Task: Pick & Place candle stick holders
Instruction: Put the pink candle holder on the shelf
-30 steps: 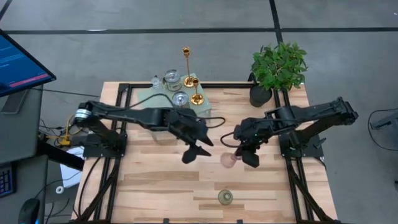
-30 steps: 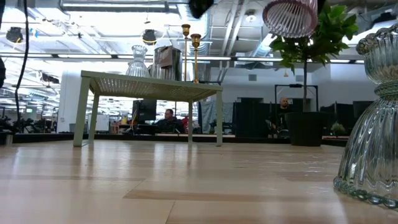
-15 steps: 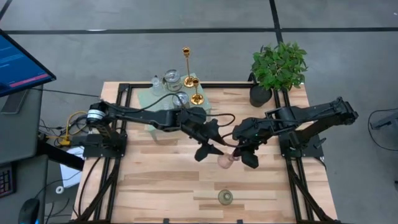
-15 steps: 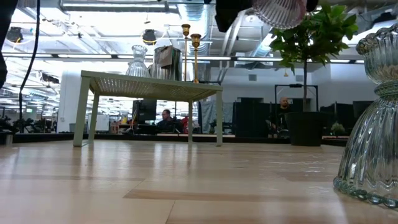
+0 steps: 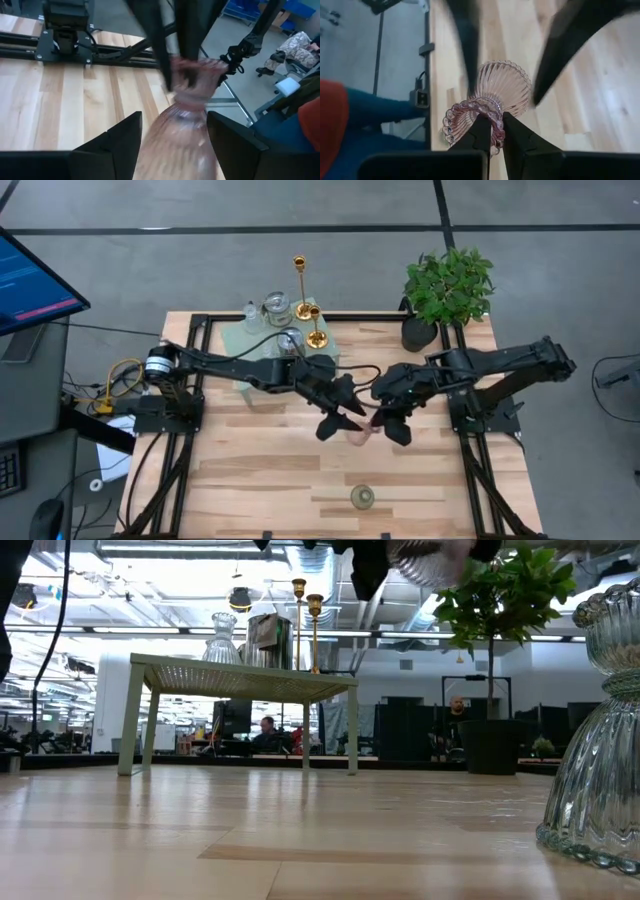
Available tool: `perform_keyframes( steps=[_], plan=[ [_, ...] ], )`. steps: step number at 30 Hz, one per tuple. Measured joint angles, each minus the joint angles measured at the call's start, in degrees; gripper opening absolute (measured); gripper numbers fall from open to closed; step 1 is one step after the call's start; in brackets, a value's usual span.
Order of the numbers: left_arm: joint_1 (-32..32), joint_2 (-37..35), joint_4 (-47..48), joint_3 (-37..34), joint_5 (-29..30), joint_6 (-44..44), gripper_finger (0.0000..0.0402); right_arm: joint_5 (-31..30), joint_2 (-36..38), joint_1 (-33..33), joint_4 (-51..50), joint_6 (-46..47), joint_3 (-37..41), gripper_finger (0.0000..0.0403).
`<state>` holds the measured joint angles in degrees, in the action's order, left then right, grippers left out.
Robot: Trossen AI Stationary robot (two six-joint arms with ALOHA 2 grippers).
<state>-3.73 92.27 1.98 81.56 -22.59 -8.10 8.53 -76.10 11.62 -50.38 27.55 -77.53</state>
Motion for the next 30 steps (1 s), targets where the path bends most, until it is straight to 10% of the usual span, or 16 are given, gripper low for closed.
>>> perform_keyframes(
  steps=[20,30],
  plan=[
    [0.4,2.0,-1.0,0.1,-1.4,-1.4,0.0219,0.6,-1.1,-1.9,2.5,-2.6,0.0,0.0011],
    [0.3,1.6,-1.9,0.2,-1.5,0.0,0.0129,1.2,-1.1,-1.9,2.8,-2.6,0.1,0.0013]
  ],
)
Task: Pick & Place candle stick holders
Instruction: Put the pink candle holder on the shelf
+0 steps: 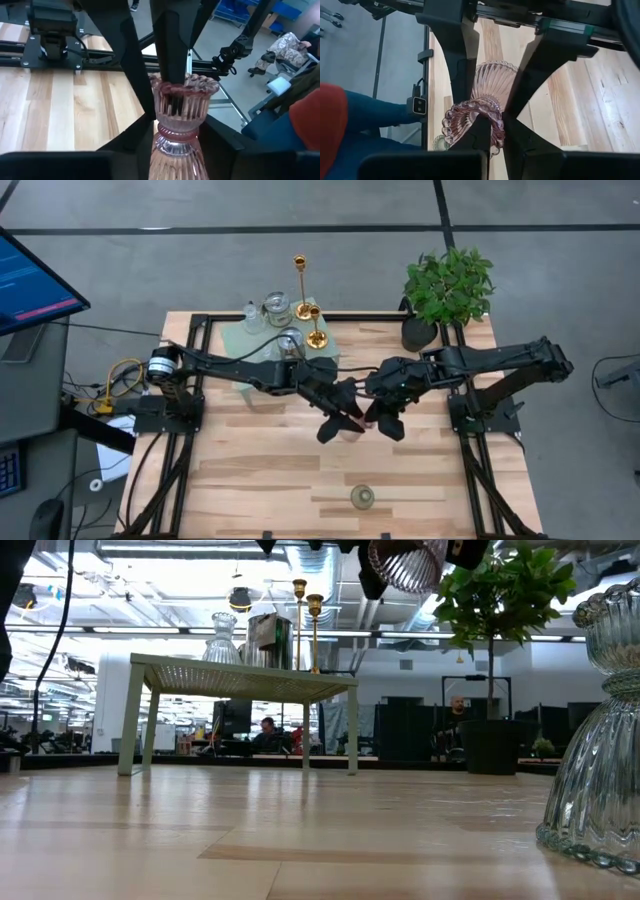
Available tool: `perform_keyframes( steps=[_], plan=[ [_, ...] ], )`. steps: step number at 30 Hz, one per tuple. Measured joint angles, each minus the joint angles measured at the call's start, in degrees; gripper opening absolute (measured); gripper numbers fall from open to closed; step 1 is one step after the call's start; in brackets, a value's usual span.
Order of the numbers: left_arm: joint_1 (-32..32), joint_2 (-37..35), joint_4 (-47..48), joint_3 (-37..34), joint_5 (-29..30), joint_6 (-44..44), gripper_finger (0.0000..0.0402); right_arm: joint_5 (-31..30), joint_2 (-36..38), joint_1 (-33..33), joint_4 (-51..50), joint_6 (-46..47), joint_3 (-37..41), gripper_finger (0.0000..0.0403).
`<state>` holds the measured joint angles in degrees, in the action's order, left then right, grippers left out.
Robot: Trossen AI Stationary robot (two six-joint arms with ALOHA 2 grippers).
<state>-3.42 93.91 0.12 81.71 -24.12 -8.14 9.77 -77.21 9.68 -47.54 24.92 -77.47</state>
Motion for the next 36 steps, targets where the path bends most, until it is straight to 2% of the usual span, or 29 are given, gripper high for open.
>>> perform_keyframes(
  steps=[12,15,21,25,31,34,36],
  plan=[
    [-0.1,0.0,0.2,0.0,0.1,-0.9,0.0121,-0.7,0.0,0.0,-0.2,-0.3,0.0,0.0033],
    [-0.1,0.1,0.4,-0.1,0.1,-1.4,0.0118,-1.1,0.0,0.0,0.0,-0.4,0.0,0.0064],
    [0.0,0.5,1.6,-0.3,0.8,-1.4,0.0116,-0.9,0.3,-0.1,1.1,0.0,-0.3,0.0156],
    [0.0,0.5,1.7,-0.3,1.0,-1.4,0.0116,-0.9,0.3,-0.1,0.3,0.0,-0.3,0.0189],
    [-0.1,-1.4,3.5,-0.3,1.1,-2.6,0.0115,-3.7,2.4,0.3,-9.4,0.0,-6.8,0.0185],
    [-0.6,-5.8,4.7,-0.3,2.8,-0.8,0.0115,-7.2,4.9,2.0,-14.5,0.3,-10.5,0.0172],
    [-1.2,-10.0,5.3,-0.3,6.2,1.8,0.0115,-9.7,7.1,3.5,-15.6,1.2,-11.8,0.0165]
  ],
)
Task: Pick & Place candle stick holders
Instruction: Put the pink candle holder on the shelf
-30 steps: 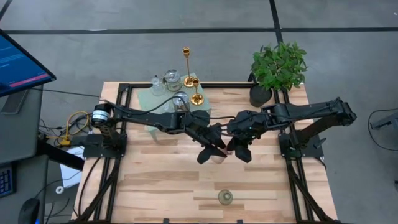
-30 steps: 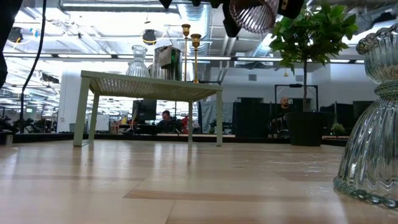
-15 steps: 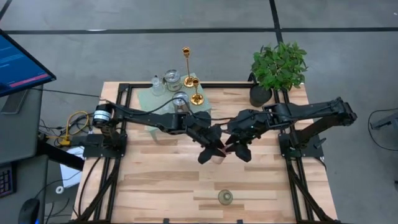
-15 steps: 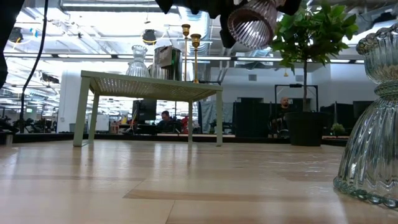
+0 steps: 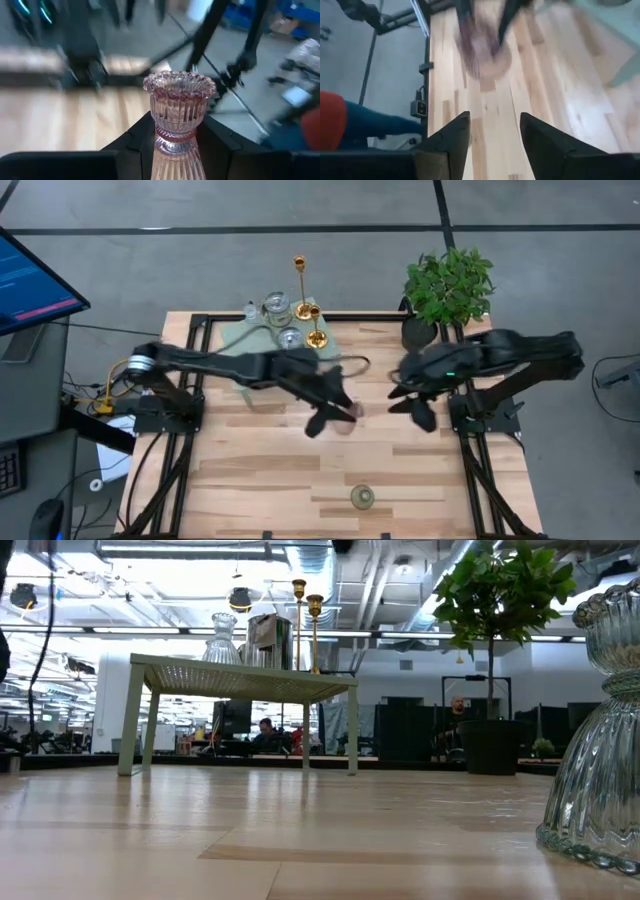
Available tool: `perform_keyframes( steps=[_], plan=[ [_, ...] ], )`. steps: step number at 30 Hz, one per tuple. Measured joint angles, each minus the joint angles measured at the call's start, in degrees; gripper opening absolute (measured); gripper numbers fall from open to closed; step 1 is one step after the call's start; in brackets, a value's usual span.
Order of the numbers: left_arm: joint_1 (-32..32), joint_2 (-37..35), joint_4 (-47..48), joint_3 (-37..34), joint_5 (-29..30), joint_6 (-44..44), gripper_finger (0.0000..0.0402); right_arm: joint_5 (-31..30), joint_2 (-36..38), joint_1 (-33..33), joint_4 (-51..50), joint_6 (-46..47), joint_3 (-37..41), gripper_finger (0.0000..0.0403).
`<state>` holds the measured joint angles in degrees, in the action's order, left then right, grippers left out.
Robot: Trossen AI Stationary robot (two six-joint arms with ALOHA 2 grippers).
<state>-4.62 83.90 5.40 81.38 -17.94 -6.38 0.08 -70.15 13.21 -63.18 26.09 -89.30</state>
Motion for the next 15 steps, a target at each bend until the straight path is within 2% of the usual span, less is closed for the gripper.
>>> perform_keyframes(
  steps=[3,8,12,15],
  plan=[
    [-1.2,-7.6,3.9,0.1,10.0,4.6,0.0116,-4.7,3.5,2.1,1.4,1.4,-1.0,0.0154],
    [-5.1,-18.8,8.1,0.1,37.0,14.6,0.0116,-12.3,6.5,4.5,1.5,3.8,-0.8,0.0138],
    [-7.9,-23.5,9.8,0.2,55.8,21.2,0.0119,-13.7,6.7,5.4,1.7,3.8,-0.8,0.0128],
    [-8.2,-24.3,12.7,0.2,69.7,23.7,0.012,-13.7,6.0,5.5,1.7,3.7,-0.8,0.0123]
  ],
)
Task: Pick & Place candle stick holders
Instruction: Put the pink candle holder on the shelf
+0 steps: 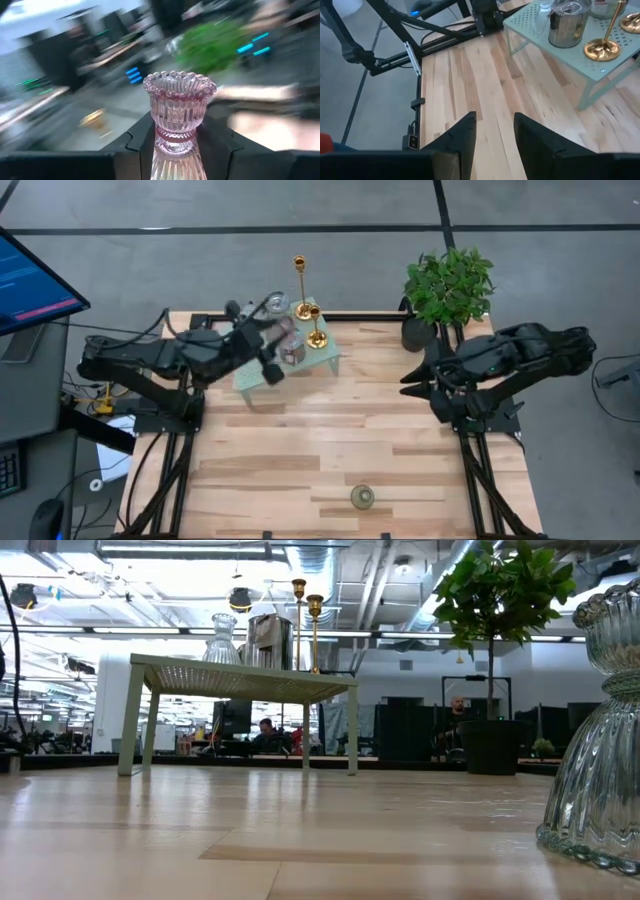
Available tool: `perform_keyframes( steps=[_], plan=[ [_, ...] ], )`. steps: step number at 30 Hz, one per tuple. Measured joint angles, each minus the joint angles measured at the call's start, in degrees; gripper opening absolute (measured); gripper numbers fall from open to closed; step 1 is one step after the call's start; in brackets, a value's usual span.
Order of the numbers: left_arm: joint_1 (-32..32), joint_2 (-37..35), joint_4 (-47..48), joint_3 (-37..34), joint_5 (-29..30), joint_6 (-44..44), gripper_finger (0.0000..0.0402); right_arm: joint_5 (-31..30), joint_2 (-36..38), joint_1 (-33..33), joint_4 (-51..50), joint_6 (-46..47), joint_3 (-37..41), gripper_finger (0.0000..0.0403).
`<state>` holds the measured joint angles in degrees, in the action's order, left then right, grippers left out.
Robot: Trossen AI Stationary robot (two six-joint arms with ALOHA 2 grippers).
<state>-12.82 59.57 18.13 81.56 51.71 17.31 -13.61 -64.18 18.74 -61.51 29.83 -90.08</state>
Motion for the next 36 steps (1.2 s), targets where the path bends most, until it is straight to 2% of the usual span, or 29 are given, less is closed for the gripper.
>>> perform_keyframes(
  steps=[3,6,9,14,22,31,36],
  plan=[
    [0.2,0.5,3.7,0.0,11.4,0.5,0.0119,0.0,-0.8,0.0,0.0,-0.2,0.0,0.0122],
    [0.4,0.5,4.0,-2.4,19.3,-0.3,0.012,0.0,-1.4,0.0,-0.1,-0.2,0.0,0.0123],
    [0.8,-2.0,4.5,-7.7,24.9,-6.9,0.0121,0.1,-1.6,0.2,-0.3,-0.2,0.1,0.0122],
    [0.8,-12.0,4.0,-18.1,26.0,-20.0,0.0117,0.2,-1.8,1.3,-0.2,-0.2,0.0,0.0122],
    [0.8,-26.1,4.0,-31.3,20.7,-27.4,0.0119,0.2,-1.7,1.9,-0.2,-0.2,0.0,0.0122],
    [1.0,-32.4,3.0,-41.2,21.6,-33.4,0.0122,0.2,-1.7,1.9,0.6,-0.4,0.0,0.0123],
    [2.8,-33.8,-1.4,-46.5,21.4,-34.8,0.0122,0.2,-1.7,1.9,0.6,-0.4,0.0,0.0123]
  ],
)
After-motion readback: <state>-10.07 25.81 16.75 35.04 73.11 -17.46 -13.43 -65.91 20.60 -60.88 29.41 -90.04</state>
